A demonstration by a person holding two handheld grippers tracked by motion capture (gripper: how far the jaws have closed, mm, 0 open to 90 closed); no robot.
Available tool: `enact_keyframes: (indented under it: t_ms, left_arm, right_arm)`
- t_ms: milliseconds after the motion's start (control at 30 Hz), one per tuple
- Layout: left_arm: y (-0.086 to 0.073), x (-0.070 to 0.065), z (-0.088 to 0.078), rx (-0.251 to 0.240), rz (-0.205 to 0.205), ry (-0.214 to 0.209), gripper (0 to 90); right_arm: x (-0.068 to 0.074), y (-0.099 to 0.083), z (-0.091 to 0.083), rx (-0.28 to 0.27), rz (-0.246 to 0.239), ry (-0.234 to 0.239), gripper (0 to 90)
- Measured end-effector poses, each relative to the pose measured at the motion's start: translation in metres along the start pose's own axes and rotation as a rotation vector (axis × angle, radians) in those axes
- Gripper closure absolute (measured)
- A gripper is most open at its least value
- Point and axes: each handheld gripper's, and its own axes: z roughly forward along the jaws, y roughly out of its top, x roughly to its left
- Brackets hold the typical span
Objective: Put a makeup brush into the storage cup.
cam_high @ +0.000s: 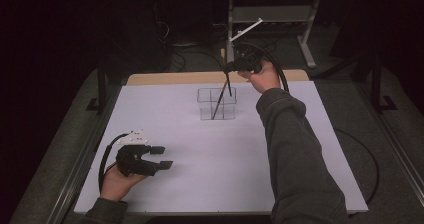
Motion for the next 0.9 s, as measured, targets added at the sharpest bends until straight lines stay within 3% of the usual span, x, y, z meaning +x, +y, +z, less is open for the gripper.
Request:
enact_keyframes:
  t_ms: [567,900]
  left_arm:
    - [0.0,-0.002,0.001,-0.005,-0.013,0.001,35.1]
    - [0.0,-0.001,0.001,-0.01,0.008,0.0,35.1]
  right_arm:
    - [-0.004,-0.012,0.008,-0.011,0.021,-0.002,82.5]
    - [-0.004,-0.016,0.012,-0.011,0.017,-0.009,82.4]
